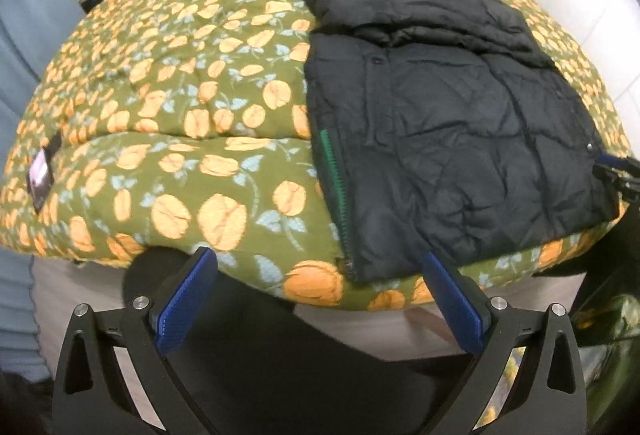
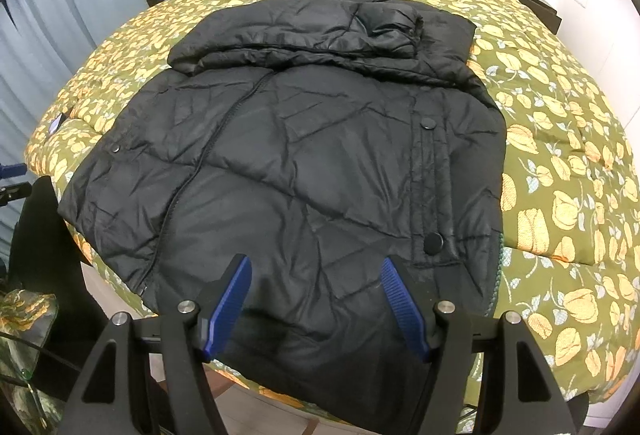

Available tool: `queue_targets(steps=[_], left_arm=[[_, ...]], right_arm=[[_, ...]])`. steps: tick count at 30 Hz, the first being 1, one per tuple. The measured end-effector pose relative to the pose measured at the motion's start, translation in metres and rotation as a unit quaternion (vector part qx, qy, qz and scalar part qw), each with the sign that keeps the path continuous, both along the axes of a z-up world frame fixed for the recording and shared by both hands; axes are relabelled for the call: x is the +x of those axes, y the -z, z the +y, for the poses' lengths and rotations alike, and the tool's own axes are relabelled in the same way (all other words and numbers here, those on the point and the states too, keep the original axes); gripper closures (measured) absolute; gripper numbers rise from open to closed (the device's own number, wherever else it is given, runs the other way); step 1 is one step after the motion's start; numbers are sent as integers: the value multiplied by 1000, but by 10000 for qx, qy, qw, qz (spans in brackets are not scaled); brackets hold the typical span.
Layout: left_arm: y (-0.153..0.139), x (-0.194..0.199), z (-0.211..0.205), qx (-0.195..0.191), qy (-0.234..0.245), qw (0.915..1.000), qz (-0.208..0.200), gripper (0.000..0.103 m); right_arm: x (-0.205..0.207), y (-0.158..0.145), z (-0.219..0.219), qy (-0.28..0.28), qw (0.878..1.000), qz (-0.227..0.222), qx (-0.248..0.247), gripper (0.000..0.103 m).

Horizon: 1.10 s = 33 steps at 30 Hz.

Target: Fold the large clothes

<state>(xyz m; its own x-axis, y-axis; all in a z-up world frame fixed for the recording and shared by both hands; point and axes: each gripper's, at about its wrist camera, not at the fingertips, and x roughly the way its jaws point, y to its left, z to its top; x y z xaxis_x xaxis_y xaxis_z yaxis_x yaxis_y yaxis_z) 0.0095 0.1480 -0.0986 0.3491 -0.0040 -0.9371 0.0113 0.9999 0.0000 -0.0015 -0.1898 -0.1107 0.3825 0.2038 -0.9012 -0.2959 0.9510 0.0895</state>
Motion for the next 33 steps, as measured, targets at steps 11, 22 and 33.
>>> queue_targets(steps=[11,22,33], left_arm=[[6,9,-41,-222,394,9990,7,1],[12,12,-38,-256,259,9993,91,1],[22,19,-12,-538,-268,9981,139,1]], right_arm=[[3,-6,-8,170,9998,-37,96,34],[2,-5,-9,252,9996,-21,156,34],[4,-14,-24,353,9993,-105,48,34]])
